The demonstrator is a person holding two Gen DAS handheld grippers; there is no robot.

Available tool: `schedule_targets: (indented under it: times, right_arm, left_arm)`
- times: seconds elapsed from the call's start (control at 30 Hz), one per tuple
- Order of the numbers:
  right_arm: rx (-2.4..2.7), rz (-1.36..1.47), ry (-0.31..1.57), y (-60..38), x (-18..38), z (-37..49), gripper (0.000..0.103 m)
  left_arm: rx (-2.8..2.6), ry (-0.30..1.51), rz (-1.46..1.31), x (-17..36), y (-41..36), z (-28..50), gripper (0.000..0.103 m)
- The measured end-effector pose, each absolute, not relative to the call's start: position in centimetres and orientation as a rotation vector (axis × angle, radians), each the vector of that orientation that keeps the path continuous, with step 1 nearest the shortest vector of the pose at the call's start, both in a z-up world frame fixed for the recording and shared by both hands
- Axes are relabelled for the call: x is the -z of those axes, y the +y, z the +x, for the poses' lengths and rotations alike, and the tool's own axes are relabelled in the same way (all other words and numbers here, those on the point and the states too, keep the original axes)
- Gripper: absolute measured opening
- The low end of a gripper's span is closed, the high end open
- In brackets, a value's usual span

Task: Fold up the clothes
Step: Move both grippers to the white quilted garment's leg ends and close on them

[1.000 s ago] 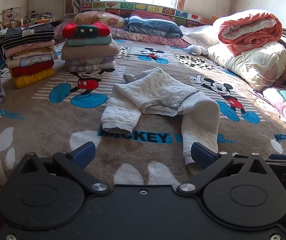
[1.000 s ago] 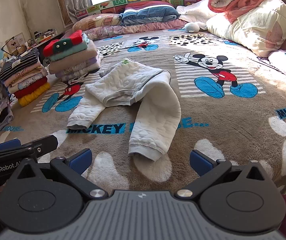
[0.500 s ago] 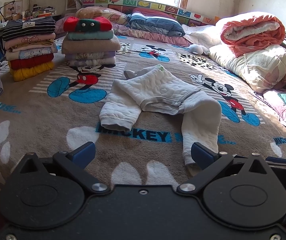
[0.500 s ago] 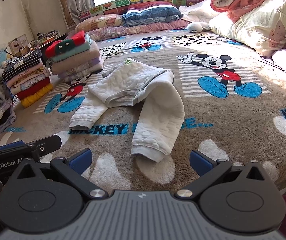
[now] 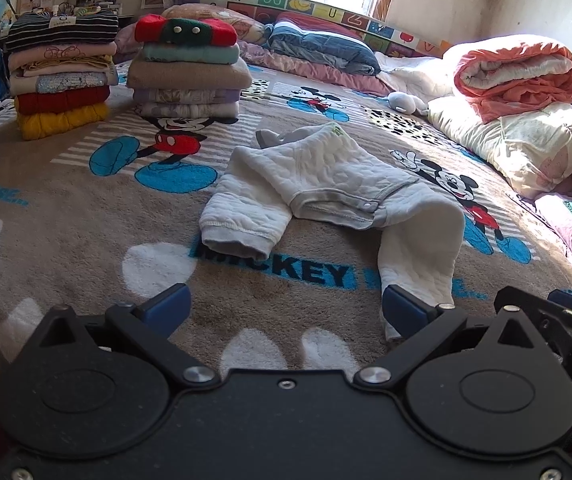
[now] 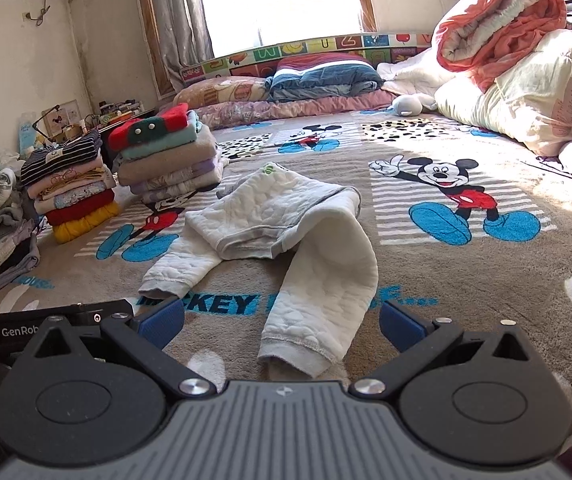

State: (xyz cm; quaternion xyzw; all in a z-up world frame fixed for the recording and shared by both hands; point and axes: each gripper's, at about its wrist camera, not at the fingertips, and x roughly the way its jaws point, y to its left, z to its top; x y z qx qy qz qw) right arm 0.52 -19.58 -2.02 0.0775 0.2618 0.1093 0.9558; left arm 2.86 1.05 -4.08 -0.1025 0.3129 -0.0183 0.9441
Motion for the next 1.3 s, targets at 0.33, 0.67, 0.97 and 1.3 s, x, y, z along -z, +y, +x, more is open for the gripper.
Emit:
schedule_targets:
  times: [0.33, 0.67, 0.97, 1.3]
  right_arm:
    - [-0.301, 0.084, 0.475, -18.7, 3.1, 3.0, 0.103]
    - [-0.322, -0.118, 0.376, -17.9, 3.9, 5.7, 0.103]
    - [-0.313, -0.281, 0.339, -17.2, 5.6, 8.9, 0.103]
    - [-0.284, -0.508, 0.291, -15.6, 8.4, 12.2, 0.102]
  left_arm:
    - [0.07, 0.647, -0.209, 5.5, 2.5, 5.5, 0.103]
    - [0.089, 0.586, -0.113, 5.6, 2.5, 9.3, 0.103]
    - [0.118, 0.557, 0.101, 6.8, 1.8, 14.0, 0.097]
    - [0.161, 0.522, 0.457, 8.9, 0.2, 19.2, 0.087]
